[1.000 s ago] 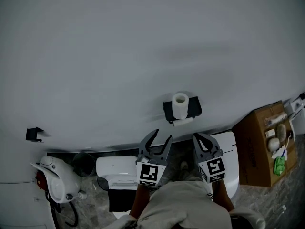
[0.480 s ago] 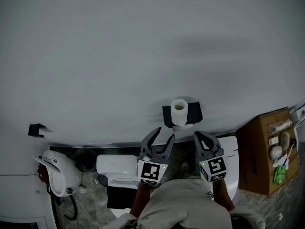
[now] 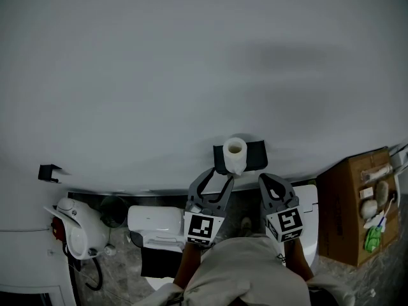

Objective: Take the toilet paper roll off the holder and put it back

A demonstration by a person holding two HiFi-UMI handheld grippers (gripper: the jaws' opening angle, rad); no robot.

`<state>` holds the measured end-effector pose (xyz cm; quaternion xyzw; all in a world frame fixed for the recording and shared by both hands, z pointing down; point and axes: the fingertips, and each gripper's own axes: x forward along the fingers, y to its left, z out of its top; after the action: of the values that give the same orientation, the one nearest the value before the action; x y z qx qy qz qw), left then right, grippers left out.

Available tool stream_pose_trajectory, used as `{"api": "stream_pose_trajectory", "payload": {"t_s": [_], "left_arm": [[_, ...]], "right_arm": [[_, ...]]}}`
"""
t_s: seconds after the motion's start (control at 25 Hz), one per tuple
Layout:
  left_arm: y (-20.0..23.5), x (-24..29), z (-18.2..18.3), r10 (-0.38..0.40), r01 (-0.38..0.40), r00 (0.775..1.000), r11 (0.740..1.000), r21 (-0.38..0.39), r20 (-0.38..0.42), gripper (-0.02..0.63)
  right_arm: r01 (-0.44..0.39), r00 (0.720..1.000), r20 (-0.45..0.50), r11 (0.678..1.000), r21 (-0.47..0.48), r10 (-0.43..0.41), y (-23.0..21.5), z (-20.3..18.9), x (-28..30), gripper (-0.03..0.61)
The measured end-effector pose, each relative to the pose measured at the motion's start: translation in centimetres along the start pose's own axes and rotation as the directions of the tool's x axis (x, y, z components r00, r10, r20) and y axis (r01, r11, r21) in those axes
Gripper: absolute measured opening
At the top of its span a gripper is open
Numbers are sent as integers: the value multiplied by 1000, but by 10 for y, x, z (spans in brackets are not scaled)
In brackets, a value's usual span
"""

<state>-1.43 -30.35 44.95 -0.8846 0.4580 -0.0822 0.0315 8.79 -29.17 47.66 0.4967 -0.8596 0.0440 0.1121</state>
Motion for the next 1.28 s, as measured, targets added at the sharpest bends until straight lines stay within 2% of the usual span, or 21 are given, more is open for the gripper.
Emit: {"api": "stream_pose_trajectory", "payload": {"t_s": [0.2, 0.88, 1.28], "left_arm": [[-1, 11, -2, -9, 9, 1000, 1000, -18, -14, 213], [-4, 43, -6, -59, 57, 996, 998, -31, -67, 319], [-6, 63, -6, -79, 78, 994, 997, -24, -78, 327]], "right_arm": [[-8, 1000, 4, 1000, 3, 8, -8, 1, 5, 0], [-21, 1000, -1, 1000, 14, 21, -24, 0, 17, 0], [-23, 1000, -12, 1000, 21, 24, -28, -4, 20, -2]]}}
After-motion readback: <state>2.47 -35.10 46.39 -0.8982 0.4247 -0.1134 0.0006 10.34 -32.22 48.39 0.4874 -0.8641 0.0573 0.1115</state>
